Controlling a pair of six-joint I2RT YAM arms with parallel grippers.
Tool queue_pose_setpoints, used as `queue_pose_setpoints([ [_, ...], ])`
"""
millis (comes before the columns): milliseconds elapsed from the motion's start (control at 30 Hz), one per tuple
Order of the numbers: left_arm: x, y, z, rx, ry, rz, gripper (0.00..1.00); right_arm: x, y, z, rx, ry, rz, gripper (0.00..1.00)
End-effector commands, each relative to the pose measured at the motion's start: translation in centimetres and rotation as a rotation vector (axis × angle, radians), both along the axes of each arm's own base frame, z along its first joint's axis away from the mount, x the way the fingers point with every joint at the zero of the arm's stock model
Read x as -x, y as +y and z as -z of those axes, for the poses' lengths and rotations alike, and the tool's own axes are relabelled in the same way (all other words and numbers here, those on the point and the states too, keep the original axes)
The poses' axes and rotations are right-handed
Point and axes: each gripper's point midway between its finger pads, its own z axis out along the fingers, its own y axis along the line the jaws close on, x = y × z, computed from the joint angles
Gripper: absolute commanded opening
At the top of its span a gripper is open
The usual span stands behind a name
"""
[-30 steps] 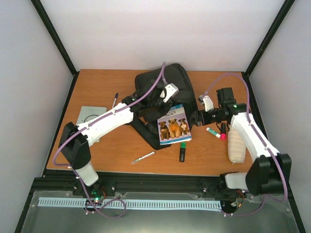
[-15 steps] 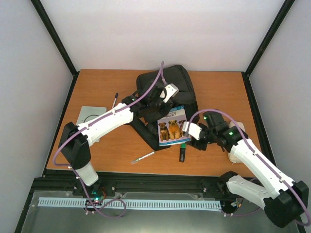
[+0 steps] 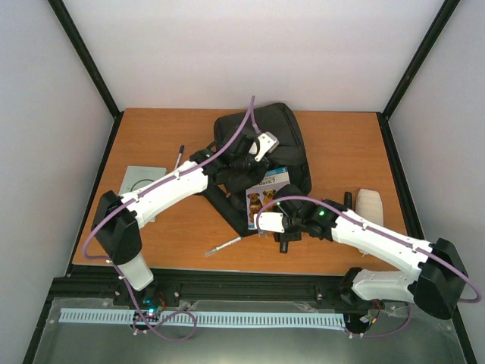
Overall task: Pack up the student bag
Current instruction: Place the book in the student bag.
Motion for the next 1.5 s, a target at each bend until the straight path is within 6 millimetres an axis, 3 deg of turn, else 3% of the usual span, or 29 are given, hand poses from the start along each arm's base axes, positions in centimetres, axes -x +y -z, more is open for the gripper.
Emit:
queue_pose_setpoints([
  [0, 0.1, -1.0, -5.8, 0.122, -0.084, 0.025, 0.01, -1.8, 0.8, -1.0, 0.026, -0.115, -0.01, 0.55],
  [200, 0.2, -0.9, -6.3, 0.126, -0.091, 0.027, 0.01, -2.7, 1.1, 0.0, 0.049, -0.143, -0.012, 0.47],
  [533, 0.7, -1.4, -6.4, 0.147, -0.07, 0.054, 0.01, -6.8, 1.7, 0.3, 0.098, -0.365, 0.002, 0.23],
  [667, 0.9, -1.5, -6.3, 0.148, -0.063, 0.063, 0.01, -7.8, 1.6, 0.2, 0.131, -0.422, -0.022, 0.2],
  [833, 0.7, -1.4, -6.1, 0.14, -0.064, 0.057, 0.01, -7.1, 1.7, -1.5, 0.116, -0.393, -0.036, 0.18],
  [1000, 0.5, -1.3, -6.0, 0.132, -0.065, 0.05, 0.01, -5.6, 1.0, -2.6, 0.116, -0.371, -0.048, 0.09],
  [1233, 0.3, -1.2, -5.6, 0.121, -0.056, 0.051, 0.01, -2.0, -1.1, -0.2, 0.15, -0.18, -0.038, 0.12],
  [1467, 0.3, -1.1, -5.5, 0.117, -0.054, 0.05, 0.01, -1.4, -3.7, -0.2, 0.152, -0.191, 0.003, 0.1],
])
